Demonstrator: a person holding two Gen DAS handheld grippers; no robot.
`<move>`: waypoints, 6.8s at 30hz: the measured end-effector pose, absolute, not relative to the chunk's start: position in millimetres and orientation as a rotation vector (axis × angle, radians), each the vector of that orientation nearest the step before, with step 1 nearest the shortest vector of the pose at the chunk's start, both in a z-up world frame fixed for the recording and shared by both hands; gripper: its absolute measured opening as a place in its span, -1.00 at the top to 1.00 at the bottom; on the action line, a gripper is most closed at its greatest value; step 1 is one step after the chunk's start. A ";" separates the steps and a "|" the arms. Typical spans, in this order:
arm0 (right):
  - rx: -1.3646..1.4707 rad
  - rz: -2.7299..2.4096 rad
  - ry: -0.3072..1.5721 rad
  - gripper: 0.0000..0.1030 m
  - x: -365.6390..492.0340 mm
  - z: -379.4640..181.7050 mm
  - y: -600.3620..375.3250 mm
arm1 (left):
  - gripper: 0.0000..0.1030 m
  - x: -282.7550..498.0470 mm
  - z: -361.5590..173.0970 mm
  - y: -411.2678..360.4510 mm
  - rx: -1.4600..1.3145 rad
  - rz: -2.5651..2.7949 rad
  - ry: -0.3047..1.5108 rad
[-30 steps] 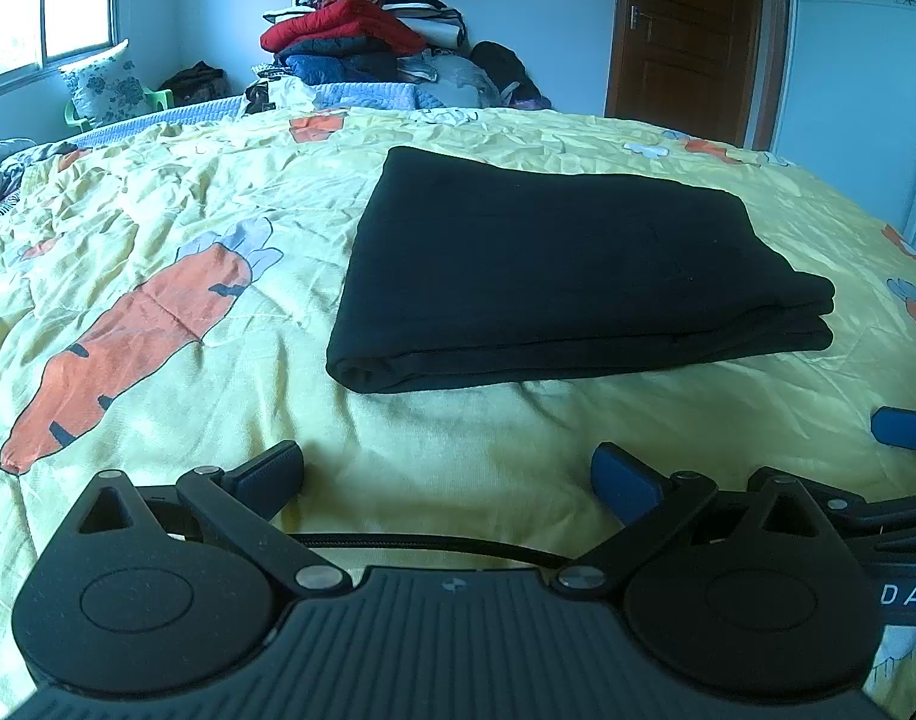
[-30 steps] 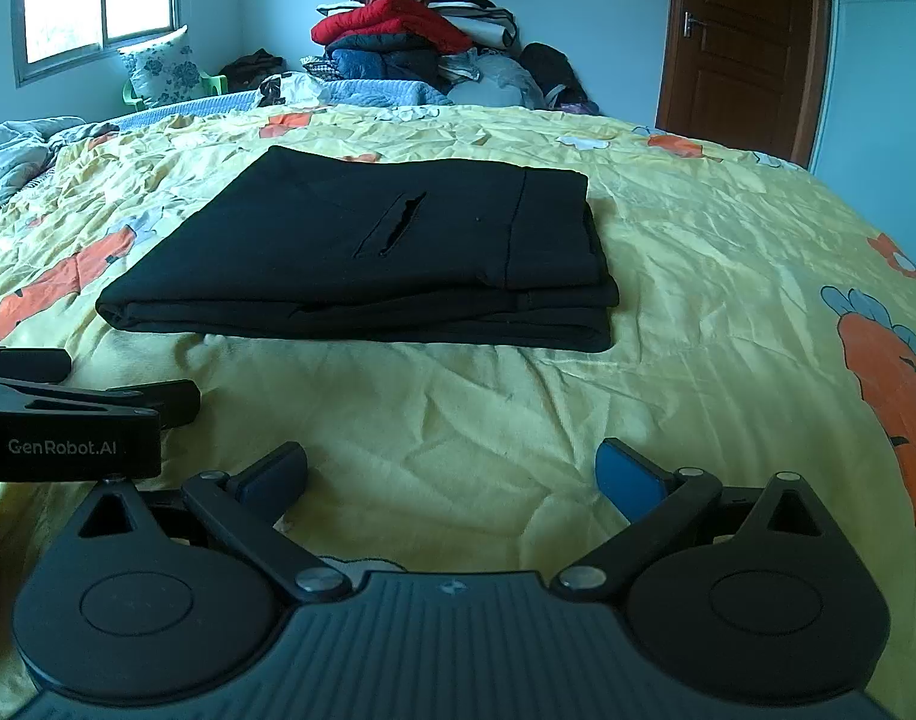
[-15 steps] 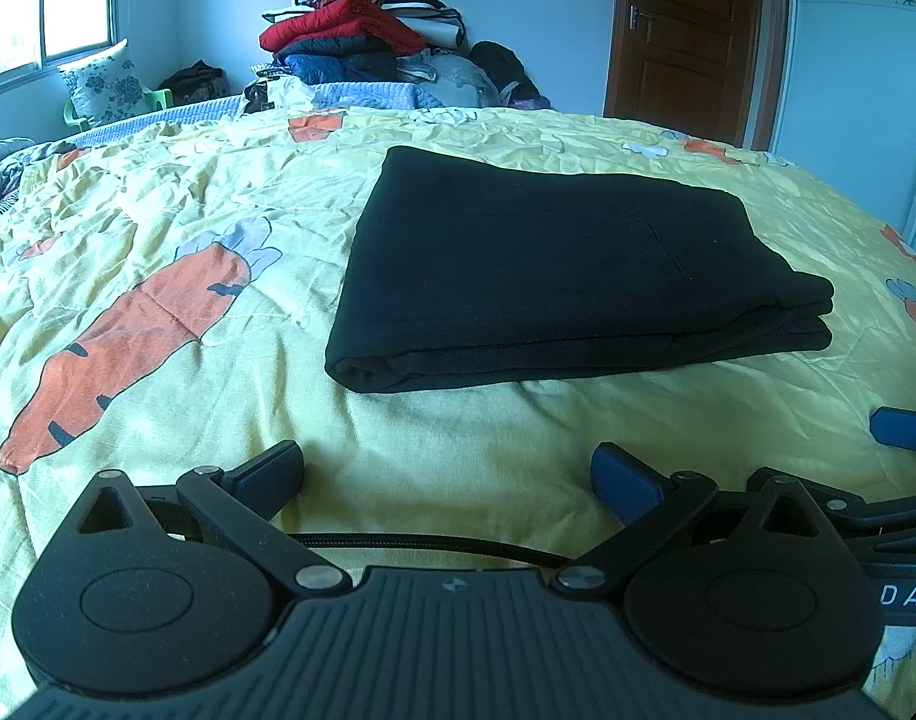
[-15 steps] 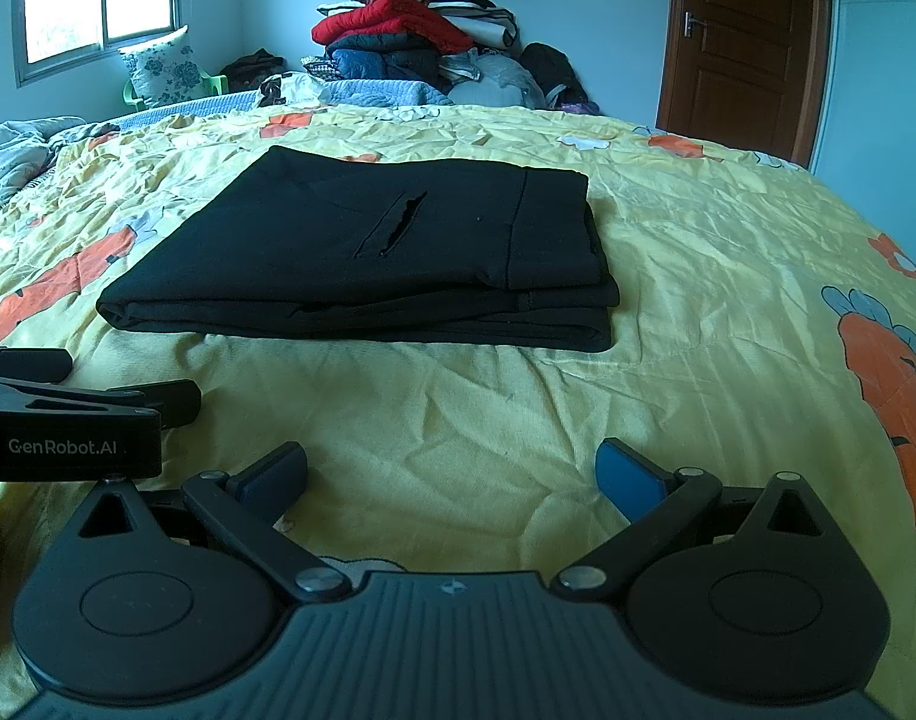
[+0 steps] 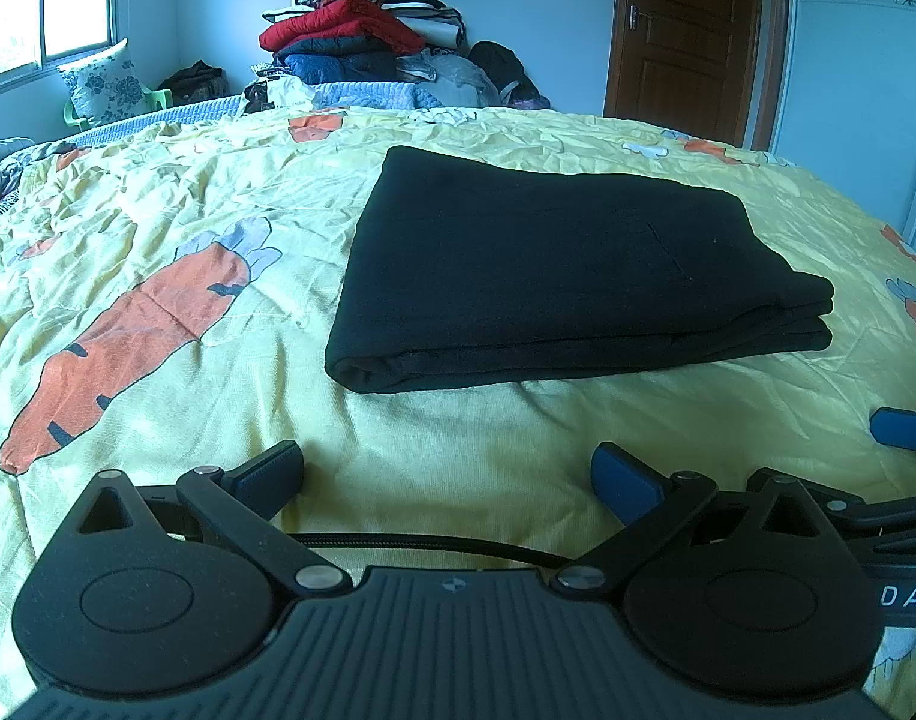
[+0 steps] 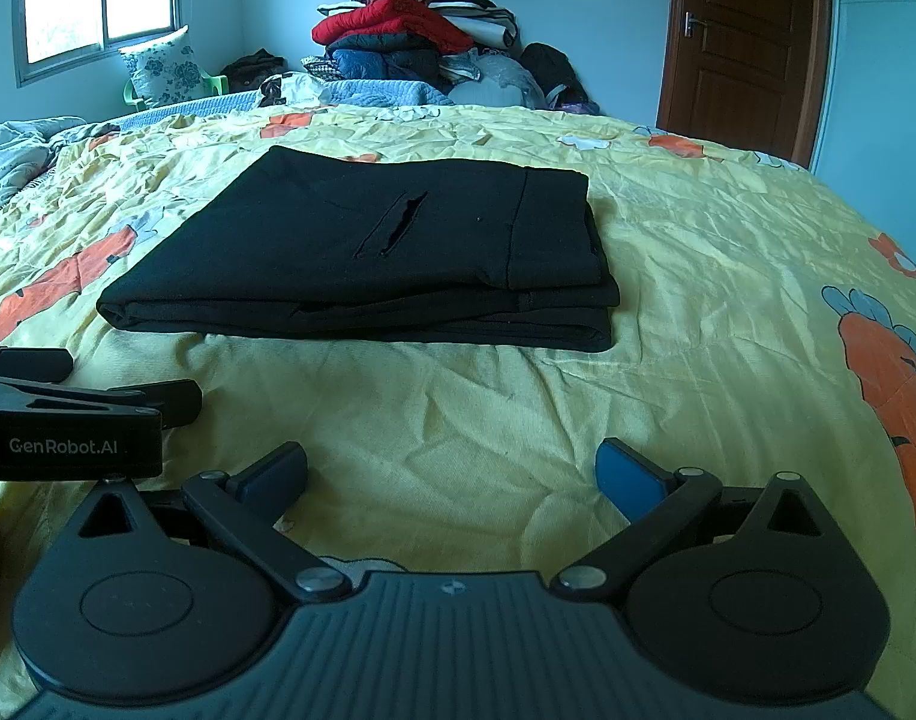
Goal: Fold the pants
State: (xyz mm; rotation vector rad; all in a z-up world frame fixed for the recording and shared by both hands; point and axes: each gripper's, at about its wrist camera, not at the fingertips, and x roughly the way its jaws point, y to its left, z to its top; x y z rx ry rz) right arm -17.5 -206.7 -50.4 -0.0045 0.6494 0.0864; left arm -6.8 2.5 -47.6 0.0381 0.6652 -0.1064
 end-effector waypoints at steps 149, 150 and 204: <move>0.010 0.039 0.649 -1.00 -10.0 -50.5 -217.1 | -1.00 -7.7 -47.3 6.3 0.020 -0.048 0.667; 0.010 0.038 0.649 -1.00 -10.1 -50.5 -216.7 | -1.00 -7.7 -47.3 6.3 0.020 -0.048 0.667; 0.010 0.038 0.649 -1.00 -10.1 -50.5 -216.8 | -1.00 -7.9 -47.2 6.1 0.020 -0.048 0.667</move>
